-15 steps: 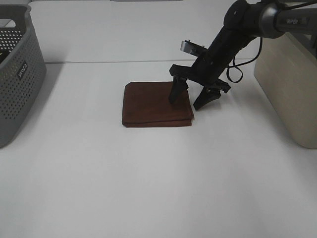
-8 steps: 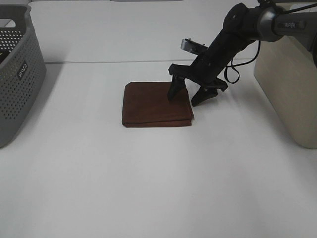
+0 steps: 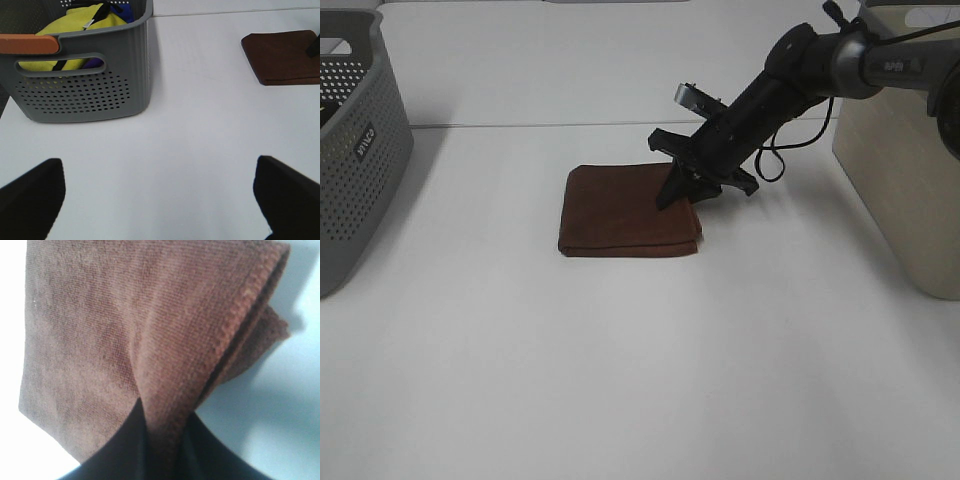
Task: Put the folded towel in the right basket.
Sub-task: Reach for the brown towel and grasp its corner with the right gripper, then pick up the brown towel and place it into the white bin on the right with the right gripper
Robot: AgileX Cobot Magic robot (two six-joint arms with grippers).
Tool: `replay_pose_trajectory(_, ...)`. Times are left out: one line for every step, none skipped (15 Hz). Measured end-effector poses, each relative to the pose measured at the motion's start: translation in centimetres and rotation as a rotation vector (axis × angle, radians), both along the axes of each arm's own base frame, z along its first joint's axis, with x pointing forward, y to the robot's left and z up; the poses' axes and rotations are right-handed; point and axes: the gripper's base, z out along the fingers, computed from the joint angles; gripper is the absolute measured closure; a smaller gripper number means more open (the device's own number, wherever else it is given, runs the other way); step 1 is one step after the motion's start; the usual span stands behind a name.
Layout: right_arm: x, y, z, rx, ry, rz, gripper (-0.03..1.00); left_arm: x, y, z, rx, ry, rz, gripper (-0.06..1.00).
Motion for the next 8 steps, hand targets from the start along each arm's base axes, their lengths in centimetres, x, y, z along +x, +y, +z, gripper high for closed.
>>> replay_pose_trajectory(0.0,0.0,0.0,0.0,-0.001,0.002,0.88,0.0,0.0,0.0,0.0,0.0,0.0,-0.02)
replay_pose_trajectory(0.0,0.0,0.0,0.0,0.001,0.003,0.88,0.0,0.0,0.0,0.0,0.0,0.0,-0.02)
replay_pose_trajectory(0.0,0.0,0.1,0.001,0.001,0.005,0.88,0.0,0.0,0.0,0.0,0.0,0.0,-0.02)
replay_pose_trajectory(0.0,0.0,0.8,0.004,-0.012,0.009,0.88,0.0,0.0,0.0,0.0,0.0,0.0,-0.02)
replay_pose_trajectory(0.0,0.0,2.0,0.01,-0.035,0.014,0.88,0.0,0.0,0.0,0.0,0.0,0.0,-0.02)
replay_pose_trajectory(0.0,0.0,4.2,0.015,-0.081,0.021,0.88,0.0,0.0,0.0,0.0,0.0,0.0,-0.02)
replay_pose_trajectory(0.0,-0.1,6.4,0.011,-0.129,0.028,0.88,0.0,0.0,0.0,0.0,0.0,0.0,-0.02)
replay_pose_trajectory(-0.2,-0.3,8.7,0.007,-0.176,0.036,0.88,0.0,0.0,0.0,0.0,0.0,0.0,-0.02)
